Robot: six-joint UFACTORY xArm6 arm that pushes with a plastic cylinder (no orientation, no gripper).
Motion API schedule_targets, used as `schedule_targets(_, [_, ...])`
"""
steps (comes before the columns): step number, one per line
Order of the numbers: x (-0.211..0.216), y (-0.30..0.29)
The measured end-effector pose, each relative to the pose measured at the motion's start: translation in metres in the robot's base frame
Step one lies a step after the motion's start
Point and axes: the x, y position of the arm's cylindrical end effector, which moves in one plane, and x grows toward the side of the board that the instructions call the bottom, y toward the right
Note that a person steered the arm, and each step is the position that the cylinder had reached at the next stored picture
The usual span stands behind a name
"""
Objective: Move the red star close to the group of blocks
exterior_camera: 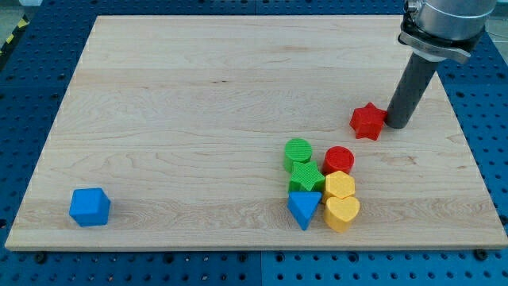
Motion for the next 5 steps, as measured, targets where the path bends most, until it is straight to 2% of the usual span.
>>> schedule_targets(2, [0.011, -0.020])
schedule_targets(4, [-0.034, -0.025])
schedule_targets(5, [-0.036, -0.055])
